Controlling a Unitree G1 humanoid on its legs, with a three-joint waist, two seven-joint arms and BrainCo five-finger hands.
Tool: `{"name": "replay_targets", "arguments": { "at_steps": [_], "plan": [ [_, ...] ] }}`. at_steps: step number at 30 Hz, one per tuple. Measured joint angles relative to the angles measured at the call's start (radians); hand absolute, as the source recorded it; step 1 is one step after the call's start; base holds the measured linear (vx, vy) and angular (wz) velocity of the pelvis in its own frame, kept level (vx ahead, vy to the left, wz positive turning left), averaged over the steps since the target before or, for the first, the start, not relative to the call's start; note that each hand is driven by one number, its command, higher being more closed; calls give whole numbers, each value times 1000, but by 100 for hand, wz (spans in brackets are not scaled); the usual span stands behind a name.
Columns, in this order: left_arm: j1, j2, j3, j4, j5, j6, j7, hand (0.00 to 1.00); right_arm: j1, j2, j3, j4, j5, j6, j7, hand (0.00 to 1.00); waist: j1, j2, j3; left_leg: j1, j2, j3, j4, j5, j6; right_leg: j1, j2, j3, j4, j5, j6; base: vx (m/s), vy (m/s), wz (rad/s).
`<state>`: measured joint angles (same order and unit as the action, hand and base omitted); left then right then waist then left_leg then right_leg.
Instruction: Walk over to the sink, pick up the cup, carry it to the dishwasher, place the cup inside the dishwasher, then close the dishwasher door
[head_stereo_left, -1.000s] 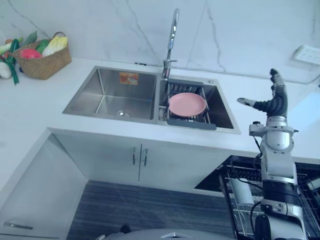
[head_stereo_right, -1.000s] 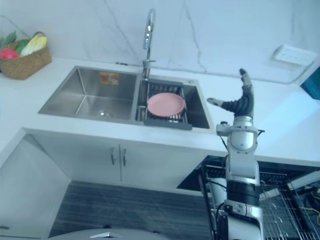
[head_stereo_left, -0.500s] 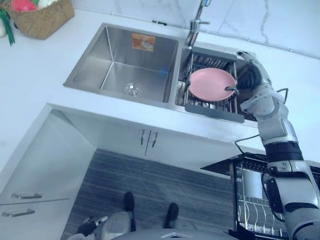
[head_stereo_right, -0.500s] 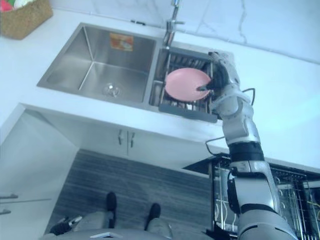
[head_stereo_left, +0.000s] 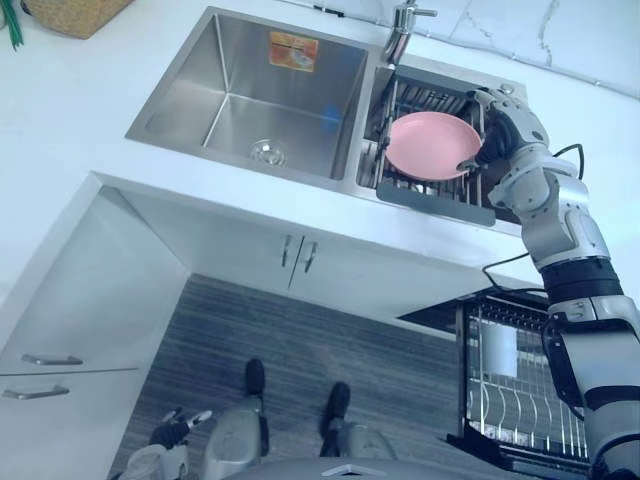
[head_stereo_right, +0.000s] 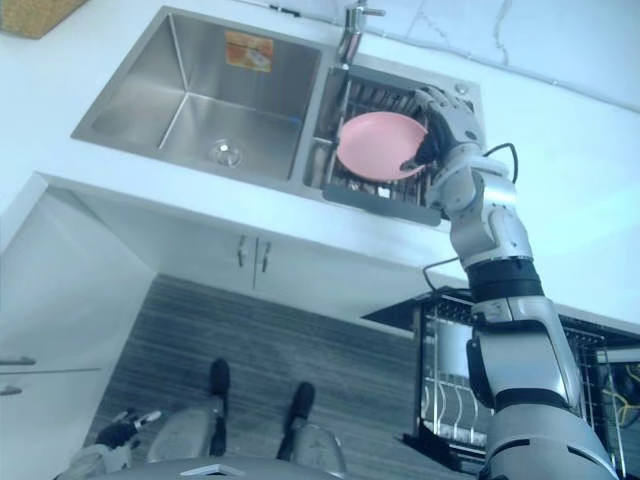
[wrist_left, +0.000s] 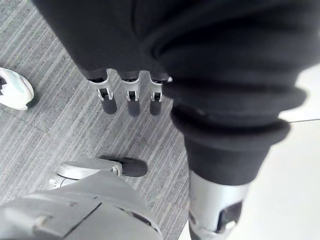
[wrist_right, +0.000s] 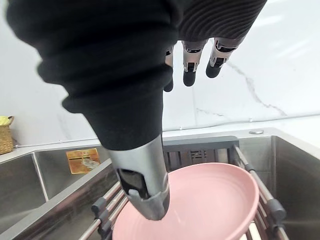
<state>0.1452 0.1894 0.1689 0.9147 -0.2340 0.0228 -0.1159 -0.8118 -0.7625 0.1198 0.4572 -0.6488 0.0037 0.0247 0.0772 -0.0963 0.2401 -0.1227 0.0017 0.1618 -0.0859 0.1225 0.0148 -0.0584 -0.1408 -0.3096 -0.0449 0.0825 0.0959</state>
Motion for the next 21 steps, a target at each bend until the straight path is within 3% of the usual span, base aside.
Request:
{"name": "replay_targets", "arguments": {
  "at_steps": [11,21],
  "plan": [
    [1,12,-24,-7,0,-1,-2,0,1,-4,35,73,-105,-27,40,0,3,-33,17,1,5,3,6,6,-1,2,8,1,-12,4,2,41,-14,-2],
    [-6,29,-25,-11,-10,-5,-2,0,0,-11,102,75,-109,-27,40,0,8,-36,19,-27,10,9,0,8,-3,-30,10,18,-14,16,-4,0,1,-2]
  ]
}}
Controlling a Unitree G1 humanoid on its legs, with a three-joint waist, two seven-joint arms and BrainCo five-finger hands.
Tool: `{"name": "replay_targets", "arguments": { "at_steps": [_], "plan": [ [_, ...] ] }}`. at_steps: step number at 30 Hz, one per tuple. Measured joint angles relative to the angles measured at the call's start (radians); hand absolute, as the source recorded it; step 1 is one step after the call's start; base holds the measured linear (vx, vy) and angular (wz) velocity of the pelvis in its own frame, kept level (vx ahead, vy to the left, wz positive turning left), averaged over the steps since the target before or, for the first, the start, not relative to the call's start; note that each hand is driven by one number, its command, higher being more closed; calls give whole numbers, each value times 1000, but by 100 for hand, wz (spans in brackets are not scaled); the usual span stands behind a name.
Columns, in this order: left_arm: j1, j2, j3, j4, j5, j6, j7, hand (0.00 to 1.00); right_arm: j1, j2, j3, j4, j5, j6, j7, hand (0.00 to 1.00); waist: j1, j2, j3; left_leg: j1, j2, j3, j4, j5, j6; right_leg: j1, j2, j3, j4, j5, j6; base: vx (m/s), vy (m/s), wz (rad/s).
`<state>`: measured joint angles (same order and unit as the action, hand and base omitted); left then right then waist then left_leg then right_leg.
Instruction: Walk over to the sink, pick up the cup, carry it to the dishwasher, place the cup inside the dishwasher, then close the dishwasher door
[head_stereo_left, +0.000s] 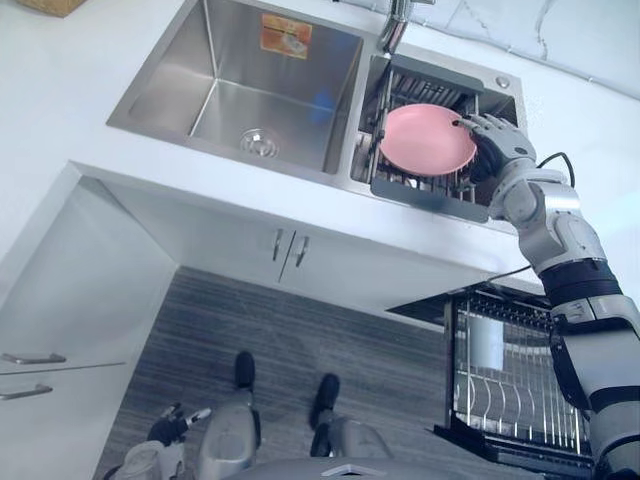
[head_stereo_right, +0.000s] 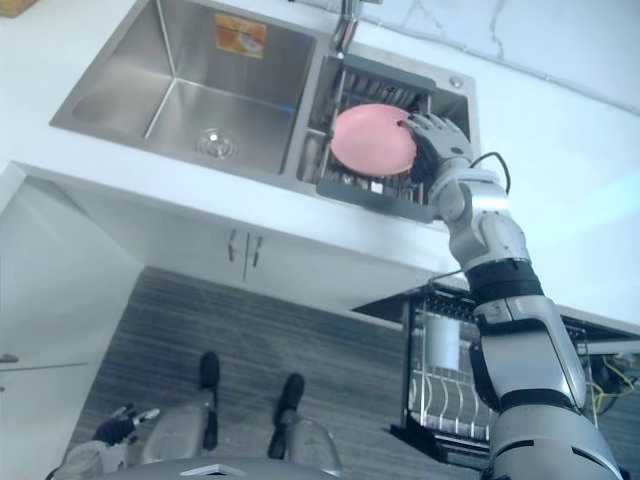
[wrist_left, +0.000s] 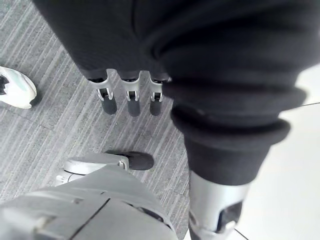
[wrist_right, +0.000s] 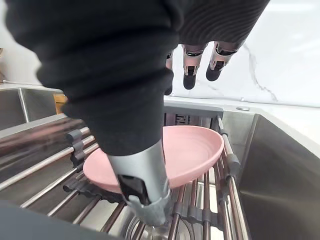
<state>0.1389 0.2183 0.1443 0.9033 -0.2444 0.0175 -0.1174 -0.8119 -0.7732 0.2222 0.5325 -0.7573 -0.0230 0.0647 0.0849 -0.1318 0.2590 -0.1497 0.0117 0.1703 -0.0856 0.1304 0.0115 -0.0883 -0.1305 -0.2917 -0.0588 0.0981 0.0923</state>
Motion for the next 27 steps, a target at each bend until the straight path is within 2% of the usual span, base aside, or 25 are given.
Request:
{"name": "replay_targets", "arguments": {
  "at_steps": [10,14,27],
  "plan": [
    [-13,1,0,-2,-38,-20,0,0,-63,-22,13,38,-33,7,-4,0,4,4,30,-28,0,0,0,7,0,-18,2,0,-18,16,-4,11,2,0],
    [-18,6,-20,-13,-39,-22,0,0,-91,-25,49,46,-32,8,-12,0,5,15,49,-29,-1,-1,6,12,8,-18,3,-1,-21,22,-5,65,5,0],
    [-34,9,-32,-36,-87,-41,-19,0,-145,-64,52,84,-32,15,-23,0,11,44,95,-58,-1,-8,6,23,10,-40,3,-22,-21,26,-8,47,4,3]
  ]
}}
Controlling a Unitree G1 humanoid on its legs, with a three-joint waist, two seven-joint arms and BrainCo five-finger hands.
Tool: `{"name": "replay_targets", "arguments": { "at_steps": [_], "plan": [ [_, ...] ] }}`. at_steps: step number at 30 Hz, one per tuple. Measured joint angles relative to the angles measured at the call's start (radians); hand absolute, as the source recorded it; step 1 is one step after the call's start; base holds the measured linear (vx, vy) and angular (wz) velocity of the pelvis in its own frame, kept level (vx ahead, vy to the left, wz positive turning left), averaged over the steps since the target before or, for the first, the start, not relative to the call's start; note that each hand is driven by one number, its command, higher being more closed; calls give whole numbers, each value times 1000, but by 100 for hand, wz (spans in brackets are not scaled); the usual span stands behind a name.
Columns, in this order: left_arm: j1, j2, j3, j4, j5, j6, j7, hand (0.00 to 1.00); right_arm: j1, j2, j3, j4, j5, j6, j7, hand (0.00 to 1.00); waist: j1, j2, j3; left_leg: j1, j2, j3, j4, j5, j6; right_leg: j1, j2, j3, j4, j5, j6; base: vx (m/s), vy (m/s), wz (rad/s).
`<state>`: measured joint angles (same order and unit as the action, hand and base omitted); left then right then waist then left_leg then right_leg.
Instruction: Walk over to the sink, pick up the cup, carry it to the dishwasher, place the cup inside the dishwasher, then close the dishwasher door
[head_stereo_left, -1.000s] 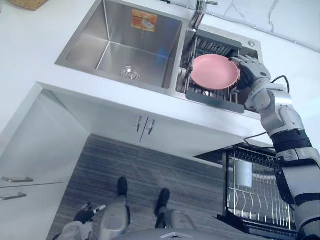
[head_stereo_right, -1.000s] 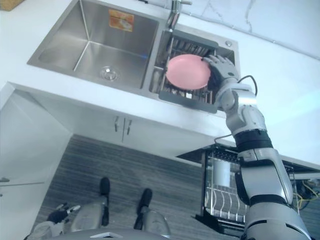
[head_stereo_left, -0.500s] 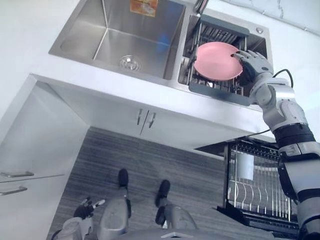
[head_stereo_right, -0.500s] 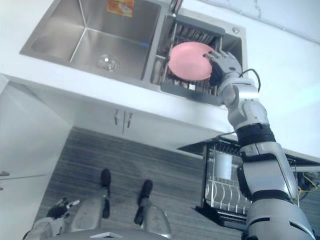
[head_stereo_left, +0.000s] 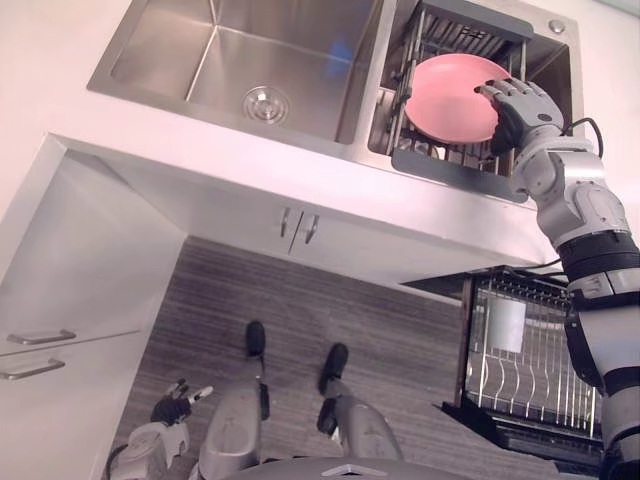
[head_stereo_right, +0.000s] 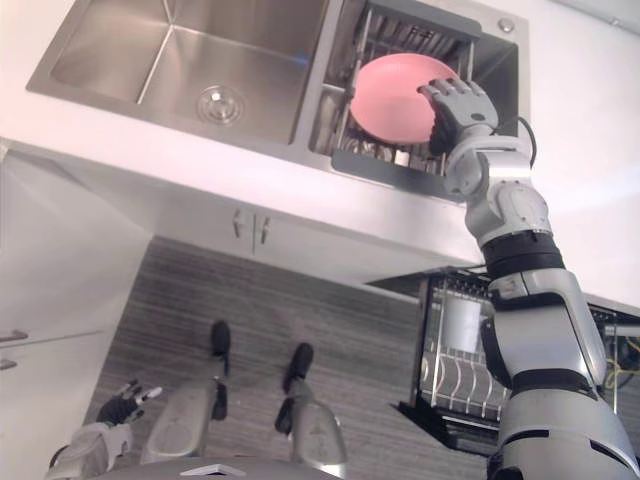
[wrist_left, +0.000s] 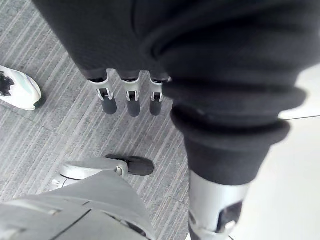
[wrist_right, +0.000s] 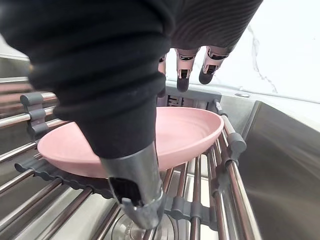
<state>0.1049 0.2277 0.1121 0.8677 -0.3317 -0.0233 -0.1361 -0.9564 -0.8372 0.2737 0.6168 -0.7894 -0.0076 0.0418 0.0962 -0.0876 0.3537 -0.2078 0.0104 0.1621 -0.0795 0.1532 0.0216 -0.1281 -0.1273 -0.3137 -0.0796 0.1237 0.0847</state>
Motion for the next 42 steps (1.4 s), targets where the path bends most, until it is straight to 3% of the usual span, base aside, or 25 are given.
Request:
{"name": "replay_targets", "arguments": {
  "at_steps": [10,11,17,23,42],
  "plan": [
    [-5,0,-22,-4,-23,-5,0,0,-37,-9,41,33,0,11,1,0,1,25,27,-19,-1,-5,0,7,1,-16,-1,-5,0,6,0,29,5,1],
    [-5,1,-34,-13,-36,-9,-1,0,-51,-22,41,32,-1,12,0,100,3,30,34,-20,-1,-8,0,7,1,-16,0,-5,0,6,0,46,5,3],
    [-6,1,-38,-23,-39,-22,-2,0,-59,-38,41,29,-3,11,-10,100,5,38,40,-30,-1,-14,0,9,1,-25,0,-7,0,6,0,54,2,2],
    [-6,1,-46,-26,-40,-39,-1,0,-69,-39,42,29,-43,8,-75,100,2,38,41,-36,-1,-14,0,11,1,-31,0,-9,0,7,-1,58,2,0],
    [-6,1,-47,-30,-59,-67,-1,0,-29,-40,63,-25,-39,-60,-171,100,-11,39,40,-27,0,-17,0,15,1,-17,1,-21,0,7,-2,26,3,1]
  ]
}}
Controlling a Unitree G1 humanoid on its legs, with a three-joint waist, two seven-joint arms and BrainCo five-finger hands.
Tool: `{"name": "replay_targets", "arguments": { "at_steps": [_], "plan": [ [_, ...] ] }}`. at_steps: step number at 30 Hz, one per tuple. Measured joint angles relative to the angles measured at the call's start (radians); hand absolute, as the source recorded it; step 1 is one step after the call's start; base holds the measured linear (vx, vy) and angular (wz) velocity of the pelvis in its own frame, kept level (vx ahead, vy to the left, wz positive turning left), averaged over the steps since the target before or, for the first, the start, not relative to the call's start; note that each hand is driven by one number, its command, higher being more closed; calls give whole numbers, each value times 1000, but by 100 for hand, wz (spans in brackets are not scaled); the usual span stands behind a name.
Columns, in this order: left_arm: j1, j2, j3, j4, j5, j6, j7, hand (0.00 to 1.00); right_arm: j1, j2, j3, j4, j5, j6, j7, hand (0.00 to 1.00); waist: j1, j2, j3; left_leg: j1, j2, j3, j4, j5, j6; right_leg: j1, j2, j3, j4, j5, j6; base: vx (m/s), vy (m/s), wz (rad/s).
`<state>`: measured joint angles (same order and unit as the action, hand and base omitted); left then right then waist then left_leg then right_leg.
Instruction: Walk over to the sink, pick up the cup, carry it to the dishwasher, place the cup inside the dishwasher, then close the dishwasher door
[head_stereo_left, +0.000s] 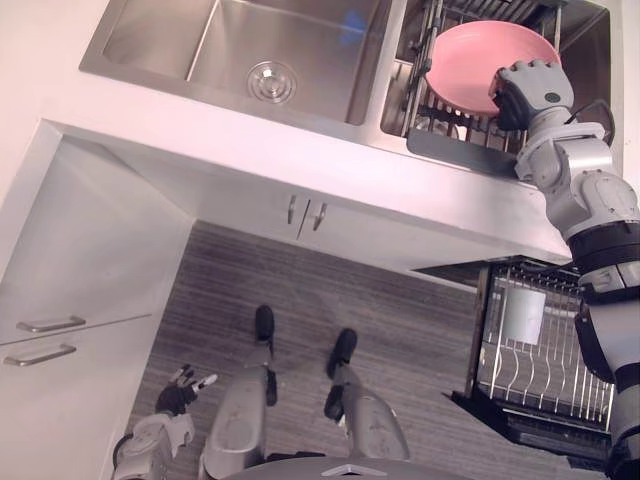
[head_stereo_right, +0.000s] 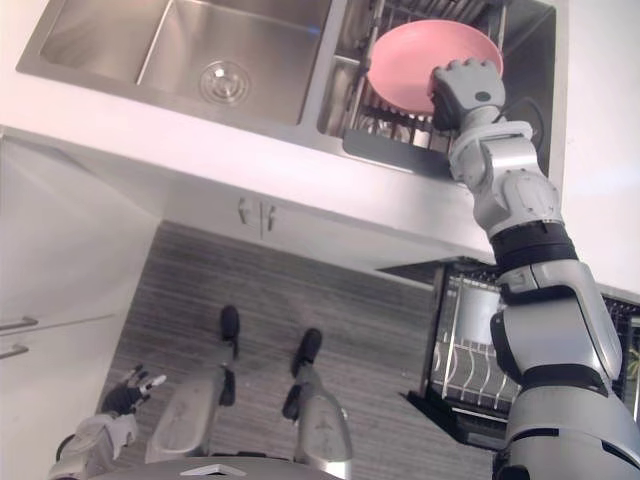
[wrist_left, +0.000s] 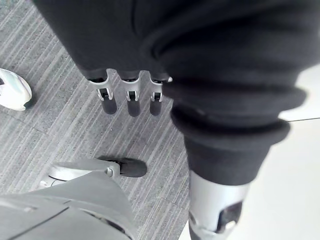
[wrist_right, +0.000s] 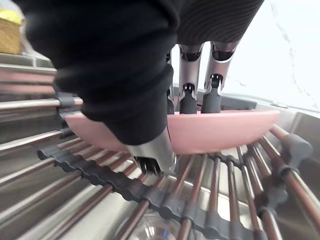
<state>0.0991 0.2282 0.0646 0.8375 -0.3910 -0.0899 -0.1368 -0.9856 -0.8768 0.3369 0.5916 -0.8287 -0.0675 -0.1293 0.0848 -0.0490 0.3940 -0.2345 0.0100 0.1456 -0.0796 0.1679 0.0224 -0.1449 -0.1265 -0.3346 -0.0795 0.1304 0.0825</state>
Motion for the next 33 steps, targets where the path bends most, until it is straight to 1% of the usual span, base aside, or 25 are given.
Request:
{"name": "replay_targets", "arguments": {
  "at_steps": [5,7,9,11,15,16,17,19,23,24,28,30,33],
  "plan": [
    [0,0,3,2,1,0,0,0,12,0,-10,-21,10,-4,-24,100,-5,2,-2,10,2,0,0,0,-1,10,2,0,0,0,-1,13,-1,0],
    [0,0,4,2,1,0,0,0,40,0,-47,-38,19,-12,-35,100,-4,2,-3,16,4,-1,0,0,-1,17,4,2,0,0,-1,45,-4,2],
    [0,0,4,11,2,1,1,0,48,0,-48,-37,20,-13,-44,100,-4,2,-4,25,4,0,-1,0,-1,26,4,6,0,-1,-1,42,-1,-1],
    [0,0,5,21,2,1,1,0,70,0,-51,-39,34,-13,-59,100,-4,1,-23,27,4,0,-2,0,-2,28,5,8,0,-1,-2,42,-4,0],
    [1,-1,10,39,4,1,1,0,116,2,-110,-59,70,-11,-73,100,-3,1,-58,39,7,3,-6,-3,-6,38,8,15,0,-3,-4,44,-6,-3],
    [3,-1,12,40,4,1,1,0,118,2,-115,-63,81,-10,-77,100,-3,0,-59,45,7,5,-6,-4,-7,42,8,17,0,-4,-5,42,-12,-10],
    [9,-1,12,45,5,1,1,0,119,2,-115,-64,97,-8,-90,100,-5,-1,-76,47,9,7,-6,-6,-10,43,10,19,0,-5,-4,33,-12,-7],
    [12,-4,12,46,6,1,1,0,124,2,-125,-65,106,-4,-101,100,-6,-2,-89,50,10,6,-6,-6,-12,45,11,18,0,-6,-3,42,-16,-4],
    [19,-12,12,51,28,0,1,0,184,2,-188,-67,136,0,-110,100,-5,-13,-107,69,9,1,-6,-11,-18,67,11,16,0,-16,5,29,-9,2],
    [26,-14,12,53,37,0,1,0,200,2,-193,-67,136,-1,-112,100,-6,-20,-112,77,9,1,-6,-12,-20,75,10,16,0,-22,12,31,-6,0],
    [53,-14,12,57,51,1,2,0,234,2,-205,-69,157,-6,-116,100,-13,-48,-137,79,8,2,-6,-13,-20,76,10,16,0,-26,9,44,-10,0],
    [61,-14,12,57,67,1,2,0,244,4,-208,-69,163,-9,-116,100,-16,-55,-146,81,7,2,-6,-13,-20,79,8,16,0,-26,10,48,-4,2],
    [68,-15,13,57,83,1,2,0,277,15,-270,-78,169,-16,-117,100,-14,-57,-154,99,4,2,-6,-15,-18,98,5,16,0,-25,12,49,1,0]
  ]
}}
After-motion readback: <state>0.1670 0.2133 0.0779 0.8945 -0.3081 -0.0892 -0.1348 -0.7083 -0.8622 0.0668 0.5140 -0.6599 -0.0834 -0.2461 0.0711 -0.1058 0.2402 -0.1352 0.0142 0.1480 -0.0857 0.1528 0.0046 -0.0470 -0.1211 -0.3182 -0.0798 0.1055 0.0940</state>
